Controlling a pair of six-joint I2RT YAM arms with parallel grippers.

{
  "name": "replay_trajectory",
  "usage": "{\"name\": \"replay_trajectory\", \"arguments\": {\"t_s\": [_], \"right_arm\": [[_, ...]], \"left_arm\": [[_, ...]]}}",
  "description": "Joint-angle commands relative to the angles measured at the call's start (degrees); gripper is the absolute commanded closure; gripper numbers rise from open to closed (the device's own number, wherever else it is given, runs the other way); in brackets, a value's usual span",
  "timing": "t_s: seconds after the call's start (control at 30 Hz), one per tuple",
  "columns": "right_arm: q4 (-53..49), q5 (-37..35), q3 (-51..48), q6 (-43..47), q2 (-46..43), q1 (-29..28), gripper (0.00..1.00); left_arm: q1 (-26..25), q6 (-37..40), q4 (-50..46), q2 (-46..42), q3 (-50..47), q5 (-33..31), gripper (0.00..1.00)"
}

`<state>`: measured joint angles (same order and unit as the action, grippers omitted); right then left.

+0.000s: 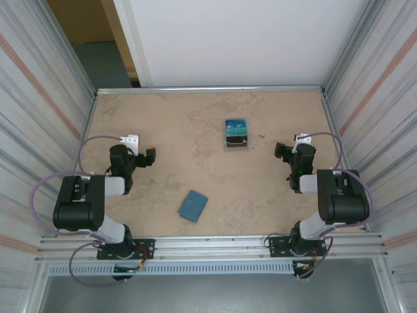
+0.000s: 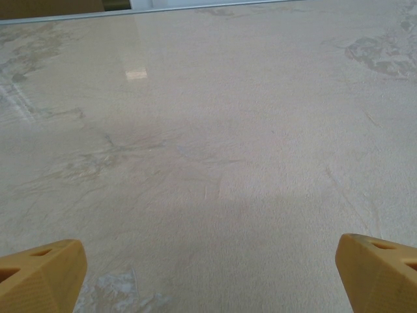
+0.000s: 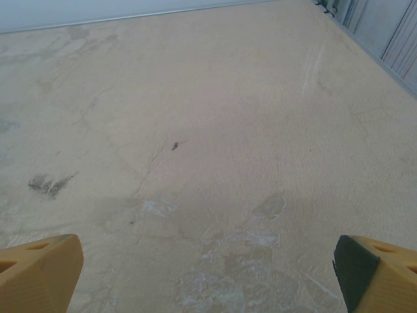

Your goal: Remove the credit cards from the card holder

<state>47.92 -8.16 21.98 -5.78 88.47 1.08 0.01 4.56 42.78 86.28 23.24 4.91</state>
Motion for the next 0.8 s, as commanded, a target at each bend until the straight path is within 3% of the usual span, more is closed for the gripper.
{"name": "replay_trajectory", "arguments": {"t_s": [0.0,0.1,0.23,0.5,0.63,0.77], "right_arm": [[0.46,-1.46,0.19,-0.91,-0.27,-0.35,0.01],[0.67,-1.24,0.32,-0.49,-0.33,-0.45,0.01],[-15.22,-4.69,6.62,-1.20,-4.88,-1.43,0.01],[-20.80,-7.91,7.78,-2.21,-8.78,-2.53,0.01],[-26.02,-8.65,7.81,-4.53,-15.04,-2.70,0.01],[-34.26,-11.45,9.11,-7.05,-22.36,-4.19,0.01]], "left_arm": [[-0.09,-0.59,-3.31,-3.92,1.78,-0.19,0.01],[-0.06,-1.23,-6.10,-7.94,1.56,-1.72,0.01],[-0.05,-2.67,-10.47,-13.76,1.91,-4.56,0.01],[-1.93,-8.20,-19.22,-25.04,3.74,-7.71,0.01],[-6.05,-10.13,-26.72,-29.24,6.48,-8.80,0.01],[-15.25,-11.52,-35.88,-30.41,10.45,-14.44,0.01]]}}
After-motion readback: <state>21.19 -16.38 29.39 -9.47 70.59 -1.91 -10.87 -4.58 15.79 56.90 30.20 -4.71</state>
